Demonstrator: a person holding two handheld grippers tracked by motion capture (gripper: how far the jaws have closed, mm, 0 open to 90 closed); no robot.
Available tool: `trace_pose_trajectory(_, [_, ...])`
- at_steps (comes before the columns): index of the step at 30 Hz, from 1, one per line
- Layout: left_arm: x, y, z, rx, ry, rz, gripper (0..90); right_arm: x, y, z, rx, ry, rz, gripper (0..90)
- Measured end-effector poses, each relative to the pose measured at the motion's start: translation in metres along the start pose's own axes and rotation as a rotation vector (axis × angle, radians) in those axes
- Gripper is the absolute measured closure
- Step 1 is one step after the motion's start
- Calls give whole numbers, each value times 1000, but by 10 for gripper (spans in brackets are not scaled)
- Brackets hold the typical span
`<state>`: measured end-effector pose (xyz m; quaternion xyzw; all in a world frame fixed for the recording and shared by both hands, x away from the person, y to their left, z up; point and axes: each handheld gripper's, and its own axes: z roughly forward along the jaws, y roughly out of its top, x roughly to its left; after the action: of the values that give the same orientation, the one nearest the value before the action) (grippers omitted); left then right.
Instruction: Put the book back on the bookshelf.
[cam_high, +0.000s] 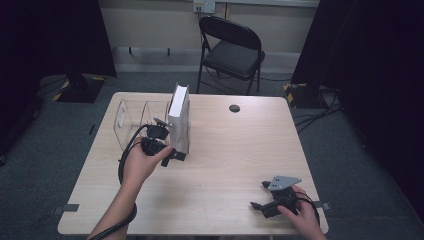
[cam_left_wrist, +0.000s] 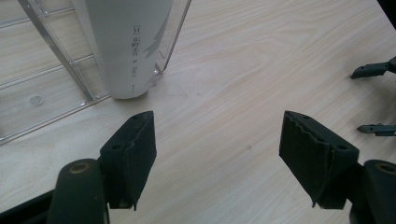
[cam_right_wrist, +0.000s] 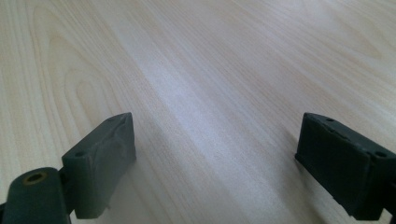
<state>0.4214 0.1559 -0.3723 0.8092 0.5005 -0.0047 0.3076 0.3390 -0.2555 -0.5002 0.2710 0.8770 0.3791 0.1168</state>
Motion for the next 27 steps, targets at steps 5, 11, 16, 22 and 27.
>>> trace_pose_trajectory(5, [3, -6, 3, 3, 0, -1, 272, 0, 0, 0, 1, 0, 1, 109])
trace_pose_trajectory(11, [8, -11, 4, 2, 3, -5, 272, 0, 0, 0, 0, 0, 0, 109])
trace_pose_trajectory(16, [12, -15, 4, 2, 2, -5, 274, 0, 0, 0, 0, 0, 0, 109])
trace_pose_trajectory(22, [16, -23, 7, 8, 10, -18, 275, 0, 0, 0, 0, 0, -1, 109])
trace_pose_trajectory(27, [21, -29, 10, 10, 8, -26, 275, 0, 0, 0, 0, 0, 0, 109])
